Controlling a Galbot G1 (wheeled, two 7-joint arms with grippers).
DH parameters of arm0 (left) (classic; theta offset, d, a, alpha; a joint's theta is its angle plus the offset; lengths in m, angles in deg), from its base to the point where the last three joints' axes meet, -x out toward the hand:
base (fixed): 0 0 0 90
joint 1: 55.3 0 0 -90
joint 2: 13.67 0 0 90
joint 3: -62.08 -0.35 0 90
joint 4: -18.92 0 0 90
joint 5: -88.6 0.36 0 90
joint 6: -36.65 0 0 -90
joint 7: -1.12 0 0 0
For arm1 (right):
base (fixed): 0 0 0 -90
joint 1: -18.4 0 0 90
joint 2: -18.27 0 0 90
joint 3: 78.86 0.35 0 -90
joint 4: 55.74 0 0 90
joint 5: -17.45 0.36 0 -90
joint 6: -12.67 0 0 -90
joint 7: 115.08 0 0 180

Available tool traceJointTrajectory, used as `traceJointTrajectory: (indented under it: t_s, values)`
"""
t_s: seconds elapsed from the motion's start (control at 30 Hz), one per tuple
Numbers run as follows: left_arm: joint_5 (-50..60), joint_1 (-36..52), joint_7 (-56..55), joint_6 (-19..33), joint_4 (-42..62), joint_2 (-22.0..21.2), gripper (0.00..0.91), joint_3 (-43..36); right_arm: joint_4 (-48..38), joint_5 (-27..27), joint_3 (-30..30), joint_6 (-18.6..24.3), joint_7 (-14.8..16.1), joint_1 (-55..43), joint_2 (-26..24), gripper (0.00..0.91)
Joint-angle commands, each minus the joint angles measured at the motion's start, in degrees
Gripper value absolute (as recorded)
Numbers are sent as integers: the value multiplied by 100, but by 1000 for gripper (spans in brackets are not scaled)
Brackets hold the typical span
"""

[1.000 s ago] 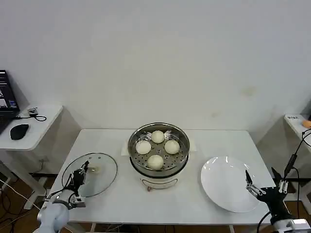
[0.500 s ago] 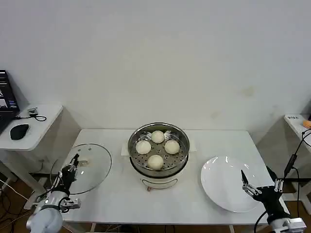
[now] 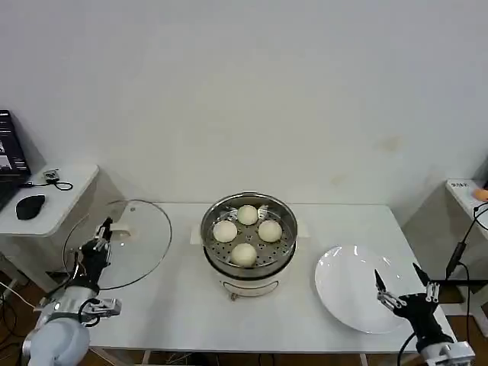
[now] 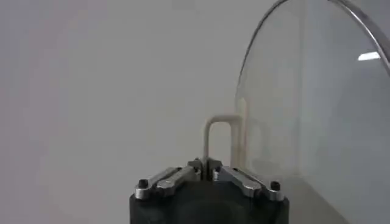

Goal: Take steamed baozi put them in steamer then cover it.

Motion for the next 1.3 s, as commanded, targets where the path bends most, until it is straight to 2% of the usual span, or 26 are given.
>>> traceJointTrajectory:
  t_s: [0.03,0.17,0.27,0.5,0.77,0.97,1.3]
  values:
    - [294,704,817,-815,-805,128,0,-914,-47,-101,-110,-31,11,-18,6,907]
    - [361,1086,1089,-1089,-733,-18,0,-1556,-21,-168,-207,-56,13,-24,76,907]
    - [826,1282,1345,-1188,-651,-285,0,-1951,-25,-219,-224,-23,13,-9,110,907]
    - [1657,1821,2013,-1455,-471,-1246,0,-2666,-143,-407,-255,-31,-14,-153,160,907]
    - [2427,2162,2121,-1476,9,-2208,0,-3013,-188,-552,-379,-63,-17,-202,204,907]
    - [2803,2257,2097,-1417,348,-2573,0,-3199,-224,-644,-432,-49,-23,-196,260,907]
    - [2969,2266,1968,-1295,897,-2914,0,-3250,-193,-713,-526,-30,-19,-135,289,907]
